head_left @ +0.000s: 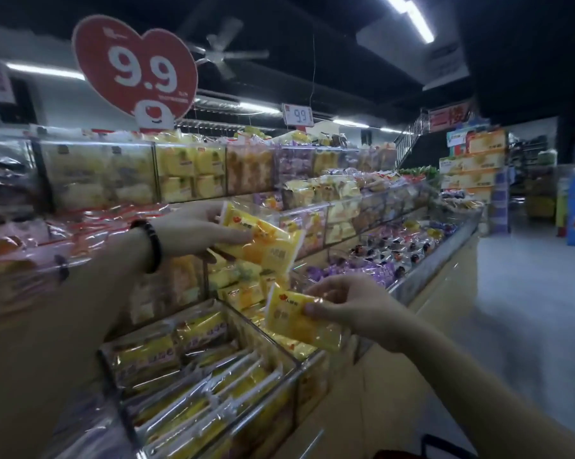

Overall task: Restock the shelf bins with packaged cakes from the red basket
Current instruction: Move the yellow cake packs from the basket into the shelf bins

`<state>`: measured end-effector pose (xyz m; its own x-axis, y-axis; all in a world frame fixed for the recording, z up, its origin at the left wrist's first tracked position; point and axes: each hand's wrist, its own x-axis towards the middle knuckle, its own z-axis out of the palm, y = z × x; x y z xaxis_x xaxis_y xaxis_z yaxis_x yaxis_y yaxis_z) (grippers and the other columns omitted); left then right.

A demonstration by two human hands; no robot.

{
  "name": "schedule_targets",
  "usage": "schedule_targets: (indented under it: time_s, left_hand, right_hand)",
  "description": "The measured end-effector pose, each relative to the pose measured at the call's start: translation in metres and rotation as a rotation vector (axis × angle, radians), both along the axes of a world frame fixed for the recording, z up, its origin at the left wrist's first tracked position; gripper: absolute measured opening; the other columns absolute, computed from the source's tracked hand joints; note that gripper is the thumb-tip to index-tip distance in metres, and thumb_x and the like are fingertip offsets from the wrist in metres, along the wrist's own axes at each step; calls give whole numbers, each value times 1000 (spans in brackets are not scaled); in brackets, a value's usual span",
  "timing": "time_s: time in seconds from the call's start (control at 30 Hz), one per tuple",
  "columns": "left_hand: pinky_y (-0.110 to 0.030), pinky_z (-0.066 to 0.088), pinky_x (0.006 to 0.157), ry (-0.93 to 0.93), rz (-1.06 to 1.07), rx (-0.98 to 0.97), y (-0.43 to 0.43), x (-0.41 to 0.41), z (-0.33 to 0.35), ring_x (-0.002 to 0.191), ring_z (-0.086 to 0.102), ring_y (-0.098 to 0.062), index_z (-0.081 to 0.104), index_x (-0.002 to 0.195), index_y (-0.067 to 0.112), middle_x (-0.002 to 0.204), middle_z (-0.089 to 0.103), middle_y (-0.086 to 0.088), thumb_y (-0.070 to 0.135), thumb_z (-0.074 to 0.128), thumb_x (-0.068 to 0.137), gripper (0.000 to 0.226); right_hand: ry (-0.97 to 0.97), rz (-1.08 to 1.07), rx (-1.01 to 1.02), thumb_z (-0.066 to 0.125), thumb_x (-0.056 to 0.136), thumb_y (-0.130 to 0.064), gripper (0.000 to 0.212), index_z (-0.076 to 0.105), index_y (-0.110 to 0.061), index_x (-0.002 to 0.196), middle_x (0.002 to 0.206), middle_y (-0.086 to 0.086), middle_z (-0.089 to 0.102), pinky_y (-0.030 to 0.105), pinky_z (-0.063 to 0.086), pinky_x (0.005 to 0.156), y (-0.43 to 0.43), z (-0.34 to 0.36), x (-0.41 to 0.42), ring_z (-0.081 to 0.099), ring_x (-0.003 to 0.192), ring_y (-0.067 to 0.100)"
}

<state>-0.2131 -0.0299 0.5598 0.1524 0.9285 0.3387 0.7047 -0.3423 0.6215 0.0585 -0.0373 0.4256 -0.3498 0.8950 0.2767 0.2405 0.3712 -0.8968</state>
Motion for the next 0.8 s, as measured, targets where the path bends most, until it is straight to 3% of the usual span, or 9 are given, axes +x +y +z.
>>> schedule_targets:
  time_s: [0.1, 0.2, 0.3, 0.4, 0.47, 0.53, 0.6, 0.73, 0.8]
  left_hand:
    - [-38, 60, 74, -144, 106, 58, 37, -12, -33, 93, 74, -21, 72, 104, 24, 98, 78, 2, 49, 80, 85, 33]
    - [-48, 58, 84, -278, 268, 106, 70, -20, -79, 99, 69, -34, 68, 105, 15, 106, 74, -13, 59, 78, 82, 50]
    - [-44, 57, 65, -325, 400, 152, 94, -18, -124, 78, 65, -37, 62, 92, 11, 90, 67, -20, 54, 78, 84, 47]
    - [-32, 51, 61, -254, 447, 259, 104, -15, -152, 73, 61, -20, 67, 97, 21, 83, 67, -3, 42, 84, 82, 31]
    - [-28, 50, 59, -200, 494, 330, 108, -16, -163, 74, 61, -16, 67, 102, 30, 81, 65, 4, 43, 87, 79, 34]
    - [-25, 45, 55, -168, 544, 346, 114, -16, -172, 71, 60, -13, 65, 100, 29, 76, 63, 6, 49, 87, 77, 38]
    - [-25, 47, 54, -130, 597, 325, 119, -16, -179, 68, 60, -13, 64, 97, 25, 73, 62, 4, 54, 85, 76, 42]
    - [-27, 49, 55, -44, 644, 321, 128, -17, -189, 65, 59, -13, 63, 93, 22, 71, 61, 4, 59, 83, 76, 45]
    - [-25, 43, 52, -10, 652, 320, 130, -16, -192, 64, 58, -12, 59, 84, 20, 70, 60, 4, 59, 82, 77, 46]
  right_hand:
    - [-129, -91, 25, 80, 89, -17, 27, 75, -15, 115, 99, 3, 78, 39, 66, 80, 39, 16, 11, 77, 88, 22]
    - [-262, -183, 135, 76, 92, -12, 20, 75, -17, 112, 101, 3, 76, 36, 65, 79, 76, 30, 9, 76, 88, 21]
    - [-354, -230, 222, 72, 94, -8, 19, 72, -17, 111, 106, -6, 70, 30, 61, 81, 109, 33, -5, 68, 91, 10]
    - [-462, -251, 302, 70, 95, -7, 27, 70, -15, 122, 115, -7, 67, 35, 58, 97, 142, 26, -21, 62, 96, 6]
    - [-517, -256, 335, 70, 96, -10, 30, 70, -17, 125, 125, -3, 67, 32, 56, 93, 165, 19, -29, 63, 103, 11]
    - [-539, -271, 353, 71, 97, -13, 30, 71, -20, 126, 136, 3, 65, 31, 53, 90, 186, 13, -33, 63, 118, 21]
    - [-546, -271, 363, 73, 95, -11, 29, 72, -21, 122, 139, 5, 64, 33, 52, 96, 206, 6, -38, 60, 127, 25]
    - [-568, -305, 350, 73, 92, -5, 27, 74, -22, 113, 141, 6, 62, 43, 55, 106, 236, -8, -47, 58, 132, 28]
    - [-567, -290, 337, 71, 93, -2, 29, 74, -21, 114, 143, 5, 61, 34, 57, 99, 247, -16, -55, 62, 125, 24]
